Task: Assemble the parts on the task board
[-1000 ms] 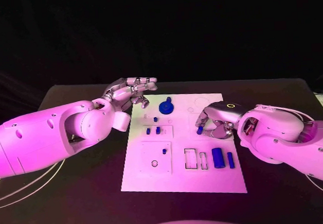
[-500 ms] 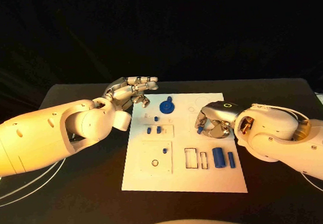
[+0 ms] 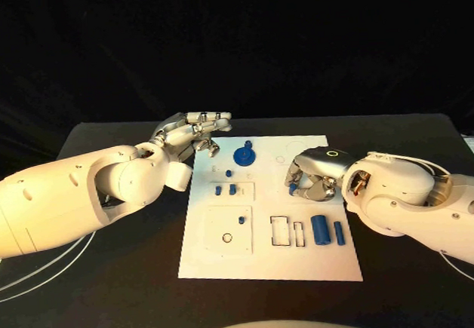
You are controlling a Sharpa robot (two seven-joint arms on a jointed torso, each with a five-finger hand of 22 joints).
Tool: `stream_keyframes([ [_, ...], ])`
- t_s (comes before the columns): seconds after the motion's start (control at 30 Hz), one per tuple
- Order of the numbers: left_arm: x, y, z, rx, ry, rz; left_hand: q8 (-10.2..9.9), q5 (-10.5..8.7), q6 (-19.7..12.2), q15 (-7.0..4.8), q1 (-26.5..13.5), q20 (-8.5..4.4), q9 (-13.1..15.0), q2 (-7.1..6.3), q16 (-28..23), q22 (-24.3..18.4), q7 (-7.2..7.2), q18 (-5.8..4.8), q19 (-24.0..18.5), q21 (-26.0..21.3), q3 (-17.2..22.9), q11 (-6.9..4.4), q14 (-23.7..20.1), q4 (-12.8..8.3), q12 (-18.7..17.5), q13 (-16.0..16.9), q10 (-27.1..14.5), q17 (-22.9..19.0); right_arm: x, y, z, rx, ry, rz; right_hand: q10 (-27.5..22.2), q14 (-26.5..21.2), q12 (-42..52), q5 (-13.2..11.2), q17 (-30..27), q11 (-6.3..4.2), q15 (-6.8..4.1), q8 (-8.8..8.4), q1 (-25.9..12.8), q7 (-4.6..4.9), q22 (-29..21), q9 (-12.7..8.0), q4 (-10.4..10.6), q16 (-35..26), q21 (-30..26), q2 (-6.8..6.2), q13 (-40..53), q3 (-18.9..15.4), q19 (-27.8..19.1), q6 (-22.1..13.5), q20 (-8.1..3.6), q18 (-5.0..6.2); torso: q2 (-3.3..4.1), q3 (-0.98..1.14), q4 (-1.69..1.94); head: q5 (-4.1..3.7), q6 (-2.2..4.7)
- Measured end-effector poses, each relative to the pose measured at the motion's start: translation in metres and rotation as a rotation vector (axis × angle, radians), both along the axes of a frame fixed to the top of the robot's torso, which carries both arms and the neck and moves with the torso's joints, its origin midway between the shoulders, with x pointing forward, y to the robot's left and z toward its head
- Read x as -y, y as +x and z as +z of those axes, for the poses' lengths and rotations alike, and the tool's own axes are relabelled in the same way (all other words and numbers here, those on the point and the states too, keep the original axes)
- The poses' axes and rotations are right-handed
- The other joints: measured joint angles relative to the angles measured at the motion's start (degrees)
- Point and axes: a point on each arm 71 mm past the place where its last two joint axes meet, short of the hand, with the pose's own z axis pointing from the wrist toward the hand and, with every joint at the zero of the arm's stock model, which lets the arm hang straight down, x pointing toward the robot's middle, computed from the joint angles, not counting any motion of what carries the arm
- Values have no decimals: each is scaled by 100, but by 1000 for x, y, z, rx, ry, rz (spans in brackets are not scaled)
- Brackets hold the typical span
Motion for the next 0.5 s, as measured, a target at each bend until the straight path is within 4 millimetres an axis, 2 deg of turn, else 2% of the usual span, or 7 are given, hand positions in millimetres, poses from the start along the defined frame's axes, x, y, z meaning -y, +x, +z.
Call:
stream_keyframes([
  [0.17, 0, 0, 0, -1, 0, -1, 0, 0, 0, 0, 0, 0, 0, 0, 0, 0, 0, 0, 0, 0, 0, 0, 0, 0, 0, 0, 0, 0, 4, -5, 2, 15, 27, -1, 0, 0, -22, -20, 3, 0, 0, 0, 11, 0, 25, 8, 0, 0, 14, 20, -2, 0, 0, 2, 0, 0, -3, 0, -1, -1, 3],
  [0.5, 0, 0, 0, -5, 1, -5, 0, 0, 0, 0, 0, 0, 0, 0, 0, 1, 0, 0, 0, 1, 0, 0, 0, 0, 0, -1, 0, 0, 7, -13, 21, 27, 141, -12, 1, 0, -23, -22, 2, 0, 0, -3, 11, 0, 26, 12, 1, 0, 27, 20, 1, 0, 0, 0, 0, 0, -7, -1, -2, -13, 27],
])
